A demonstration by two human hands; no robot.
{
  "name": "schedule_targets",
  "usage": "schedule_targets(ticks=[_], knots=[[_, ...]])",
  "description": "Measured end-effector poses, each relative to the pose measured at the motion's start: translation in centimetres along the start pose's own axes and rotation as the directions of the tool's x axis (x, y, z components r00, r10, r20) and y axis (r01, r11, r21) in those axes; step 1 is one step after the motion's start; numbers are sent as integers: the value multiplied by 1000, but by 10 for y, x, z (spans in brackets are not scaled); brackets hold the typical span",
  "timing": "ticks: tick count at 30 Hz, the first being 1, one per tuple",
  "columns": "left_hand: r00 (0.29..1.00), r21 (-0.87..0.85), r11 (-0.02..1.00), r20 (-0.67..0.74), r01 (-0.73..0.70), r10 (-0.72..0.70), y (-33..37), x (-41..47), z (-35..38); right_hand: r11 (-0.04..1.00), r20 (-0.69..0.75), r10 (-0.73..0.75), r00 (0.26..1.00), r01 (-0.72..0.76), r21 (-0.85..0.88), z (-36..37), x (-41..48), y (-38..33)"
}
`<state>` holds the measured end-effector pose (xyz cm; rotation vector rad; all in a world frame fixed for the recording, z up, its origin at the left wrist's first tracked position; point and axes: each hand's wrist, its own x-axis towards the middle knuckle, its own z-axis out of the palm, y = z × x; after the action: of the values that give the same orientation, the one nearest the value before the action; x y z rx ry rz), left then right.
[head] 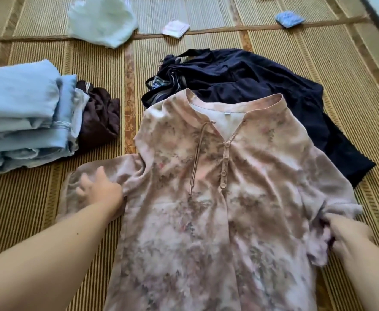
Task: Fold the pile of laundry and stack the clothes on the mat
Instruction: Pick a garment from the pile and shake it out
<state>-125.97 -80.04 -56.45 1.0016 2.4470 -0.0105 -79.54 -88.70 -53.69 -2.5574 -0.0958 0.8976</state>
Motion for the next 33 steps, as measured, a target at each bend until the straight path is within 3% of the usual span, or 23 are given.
schedule_targets(ticks=[2, 4, 8, 10, 12, 16, 18, 22, 24, 26, 28, 31, 33], knots=[[992, -8, 992, -25, 127, -127, -6, 2, -3, 987, 11, -159, 987, 159, 0, 1, -25, -21], [981, -9, 982, -27, 190, -190, -13, 4, -5, 923, 26, -381, 924, 382, -57, 0, -61, -49], [981, -18, 981, 45, 191, -190, -22, 11, -8, 696, 189, -696, 693, 716, -57, 16, -146, -97], [983, -11, 985, 63, 174, -173, -24, 13, -8, 653, 322, -730, 602, 753, 73, 44, -185, -107], [986, -4, 989, 81, 147, -146, -27, 15, -9, 610, 473, -721, 507, 787, 85, 79, -214, -106], [988, 58, 992, 107, 109, -115, -33, 19, -11, 549, 787, -495, 369, 834, -45, 146, -244, -89], [991, 68, 995, 107, 78, -85, -37, 23, -12, 448, 804, -486, 342, 888, -107, 161, -241, -78], [997, 10, 1000, 80, -15, 14, -50, 35, -13, 283, 566, -781, 263, 958, -54, 155, -217, -54], [1000, -101, 995, 14, -2, 3, -54, 38, -13, 243, 489, -825, 283, 959, -145, 154, -198, -42], [997, -163, 986, -55, 35, -45, -57, 38, -13, 223, 586, -731, 349, 934, -279, 159, -182, -32], [993, -161, 985, -96, 58, -74, -59, 39, -15, 123, 717, -568, 404, 903, -411, 171, -172, -25], [998, -124, 992, -39, 34, -39, -61, 45, -21, 20, 794, -385, 470, 864, -503, 187, -169, -26], [999, -55, 999, 38, 3, -1, -58, 47, -28, 74, 791, -333, 513, 851, -520, 195, -176, -31]])
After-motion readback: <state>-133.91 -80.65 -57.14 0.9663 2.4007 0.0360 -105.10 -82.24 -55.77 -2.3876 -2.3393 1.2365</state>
